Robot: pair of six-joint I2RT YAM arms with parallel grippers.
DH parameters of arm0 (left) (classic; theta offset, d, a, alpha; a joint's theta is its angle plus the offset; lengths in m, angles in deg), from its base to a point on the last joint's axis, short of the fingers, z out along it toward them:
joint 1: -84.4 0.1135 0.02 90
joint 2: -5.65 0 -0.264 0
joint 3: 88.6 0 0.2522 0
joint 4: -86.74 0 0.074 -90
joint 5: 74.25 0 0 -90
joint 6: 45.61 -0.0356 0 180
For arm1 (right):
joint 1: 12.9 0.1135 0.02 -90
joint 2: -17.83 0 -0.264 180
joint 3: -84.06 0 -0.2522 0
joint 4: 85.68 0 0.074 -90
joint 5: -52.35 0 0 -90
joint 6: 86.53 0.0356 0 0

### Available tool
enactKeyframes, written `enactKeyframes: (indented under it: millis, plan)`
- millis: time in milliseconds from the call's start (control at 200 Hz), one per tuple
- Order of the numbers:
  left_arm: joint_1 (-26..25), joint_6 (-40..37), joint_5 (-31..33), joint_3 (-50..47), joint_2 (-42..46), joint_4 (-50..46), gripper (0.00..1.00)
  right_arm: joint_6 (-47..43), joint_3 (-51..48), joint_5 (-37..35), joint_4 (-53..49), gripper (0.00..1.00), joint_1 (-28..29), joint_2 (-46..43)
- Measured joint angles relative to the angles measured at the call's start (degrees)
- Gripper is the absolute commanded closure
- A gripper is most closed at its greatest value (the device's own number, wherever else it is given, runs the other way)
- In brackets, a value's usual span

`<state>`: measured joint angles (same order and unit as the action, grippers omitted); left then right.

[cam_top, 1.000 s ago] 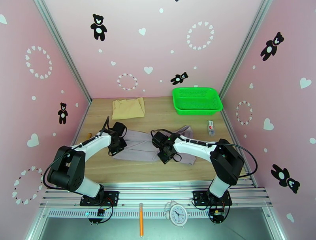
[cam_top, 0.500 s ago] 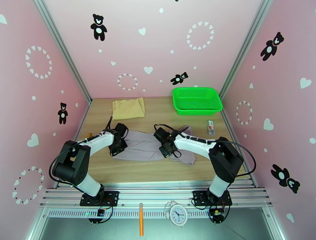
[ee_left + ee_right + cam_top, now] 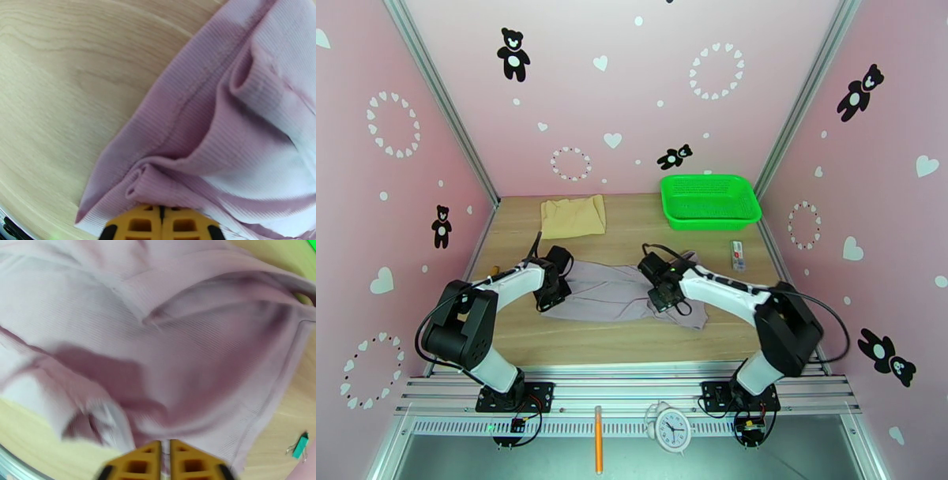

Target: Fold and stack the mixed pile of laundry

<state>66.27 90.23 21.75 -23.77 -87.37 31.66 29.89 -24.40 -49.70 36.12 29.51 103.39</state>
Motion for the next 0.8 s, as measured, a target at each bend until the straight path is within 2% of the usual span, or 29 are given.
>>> enactKeyframes:
  millis: [115,235,340,390,656,801]
  plan:
    - [0.0,-0.5,0.0,0.1,0.0,0.0,1.00,3.8,-5.0,2.4,-2.1,0.64,-3.6,-7.9]
    - [0.0,-0.9,-0.2,0.4,0.0,0.0,1.00,6.9,-12.2,5.8,-3.0,0.64,-10.0,-11.1]
    - [0.0,-1.1,-0.7,0.7,0.0,0.0,1.00,10.0,-17.6,8.7,-3.2,0.50,-15.2,-13.5]
    - [0.0,-1.3,-0.8,0.8,0.0,0.0,1.00,11.8,-19.4,9.9,-3.0,0.48,-17.2,-15.3]
    - [0.0,-1.7,-1.0,0.9,0.0,0.0,1.00,16.2,-22.1,13.6,2.1,0.48,-23.3,-18.3]
    - [0.0,-1.7,-1.0,0.9,0.0,0.0,1.00,17.8,-24.7,15.3,5.6,0.53,-25.3,-18.1]
